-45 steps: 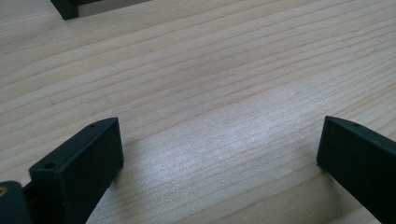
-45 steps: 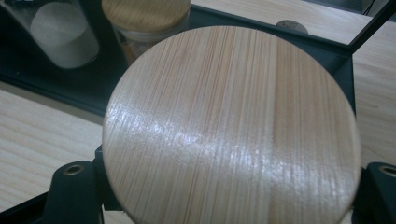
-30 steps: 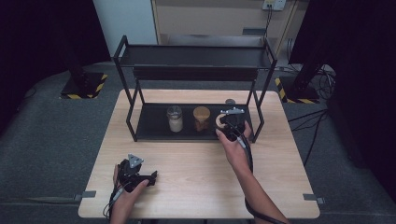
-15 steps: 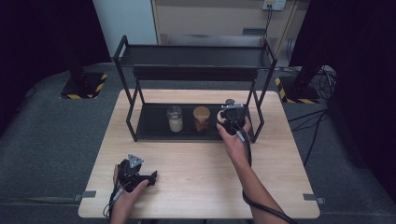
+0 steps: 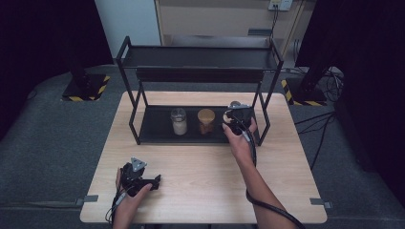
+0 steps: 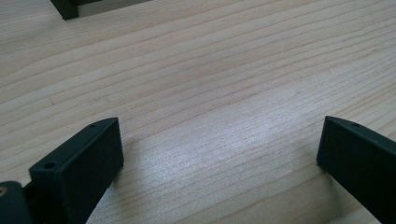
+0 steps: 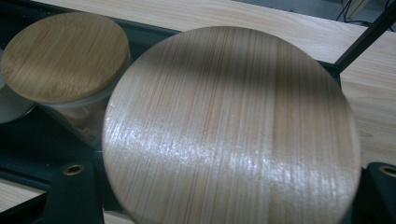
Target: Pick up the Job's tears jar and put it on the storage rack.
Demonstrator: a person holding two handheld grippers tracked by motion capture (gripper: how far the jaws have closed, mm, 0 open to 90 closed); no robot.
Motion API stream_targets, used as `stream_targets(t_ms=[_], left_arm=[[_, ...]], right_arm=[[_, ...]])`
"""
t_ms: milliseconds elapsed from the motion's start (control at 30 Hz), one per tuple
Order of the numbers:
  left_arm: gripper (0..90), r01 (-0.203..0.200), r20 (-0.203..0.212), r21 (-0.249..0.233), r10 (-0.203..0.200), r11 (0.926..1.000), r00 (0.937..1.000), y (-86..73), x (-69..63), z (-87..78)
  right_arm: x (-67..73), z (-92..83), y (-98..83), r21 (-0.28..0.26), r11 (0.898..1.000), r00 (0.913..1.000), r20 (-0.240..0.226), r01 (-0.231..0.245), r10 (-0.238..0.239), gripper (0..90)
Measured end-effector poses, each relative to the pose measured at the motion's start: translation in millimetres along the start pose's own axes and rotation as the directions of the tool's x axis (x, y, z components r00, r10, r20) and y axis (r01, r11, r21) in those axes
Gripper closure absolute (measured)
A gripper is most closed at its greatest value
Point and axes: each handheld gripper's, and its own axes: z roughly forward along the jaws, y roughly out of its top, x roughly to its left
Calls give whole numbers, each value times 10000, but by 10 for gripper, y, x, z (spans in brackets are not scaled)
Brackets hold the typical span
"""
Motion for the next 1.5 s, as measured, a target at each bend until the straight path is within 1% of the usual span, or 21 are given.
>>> stream_targets(t_ms=[200,500,733,800,967,1067,1500], left_arm=[[0,-2,-1,3,2,10000,10000,0,0,0],[0,0,-3,1,0,10000,10000,0,0,0],[0,-1,-4,1,1,10000,10000,0,0,0],[0,0,-3,-1,0,10000,10000,0,0,0],[0,0,-12,4,0,10000,10000,1,-1,1],[0,-2,-13,4,2,10000,10000,1,-1,1],[0,1,-12,4,-1,10000,10000,1,-1,1]], right_arm=[[-1,75,48,68,9999,9999,36,-108,108,256],[35,139,107,69,10000,10000,87,26,-27,256],[-11,174,139,67,9999,9998,186,82,-83,256],[-28,183,152,69,10000,9998,216,12,-13,256],[-74,209,182,44,10000,9996,273,14,-15,256],[-97,235,197,49,10000,9995,290,-87,85,256],[-119,319,215,116,9998,9997,213,-132,130,256]])
